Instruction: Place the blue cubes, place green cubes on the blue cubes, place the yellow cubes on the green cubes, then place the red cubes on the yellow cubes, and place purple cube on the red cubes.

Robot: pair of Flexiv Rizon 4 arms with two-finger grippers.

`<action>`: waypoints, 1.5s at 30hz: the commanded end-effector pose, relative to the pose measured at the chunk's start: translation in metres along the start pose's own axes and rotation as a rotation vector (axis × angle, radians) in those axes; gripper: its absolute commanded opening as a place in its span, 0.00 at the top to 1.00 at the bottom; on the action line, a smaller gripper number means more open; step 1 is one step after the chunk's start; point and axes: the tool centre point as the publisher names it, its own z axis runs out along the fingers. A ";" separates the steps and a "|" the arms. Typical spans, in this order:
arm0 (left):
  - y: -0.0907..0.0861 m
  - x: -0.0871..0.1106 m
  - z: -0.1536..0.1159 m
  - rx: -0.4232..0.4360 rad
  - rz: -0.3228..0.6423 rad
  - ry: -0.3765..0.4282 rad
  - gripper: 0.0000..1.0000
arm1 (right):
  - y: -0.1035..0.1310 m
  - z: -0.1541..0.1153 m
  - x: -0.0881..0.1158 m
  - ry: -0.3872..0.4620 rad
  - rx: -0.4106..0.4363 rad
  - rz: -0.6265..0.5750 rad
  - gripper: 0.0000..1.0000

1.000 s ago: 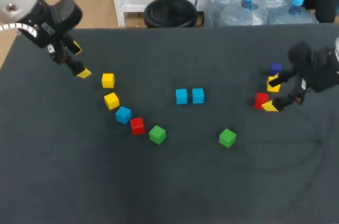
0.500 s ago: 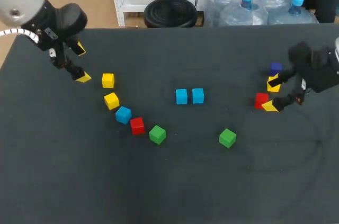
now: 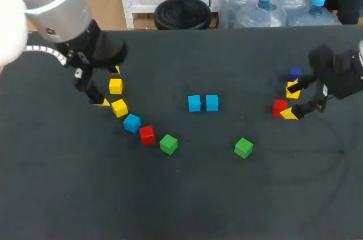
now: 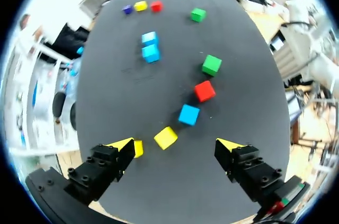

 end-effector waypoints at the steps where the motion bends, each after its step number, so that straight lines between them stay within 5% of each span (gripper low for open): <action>1: 0.011 -0.007 0.016 0.126 0.105 -0.084 0.00 | 0.000 0.001 0.000 0.000 0.000 0.000 0.00; 12: -0.004 -0.020 0.040 0.234 0.163 -0.147 0.00 | 0.000 0.001 0.000 0.000 0.000 0.000 0.00; 28: -0.020 -0.031 0.061 0.253 0.158 0.019 0.00 | 0.000 0.001 0.000 0.000 0.000 0.000 0.00; 45: -0.029 -0.025 0.070 0.254 0.083 -0.012 0.00 | 0.000 0.001 0.000 0.000 0.000 0.000 0.00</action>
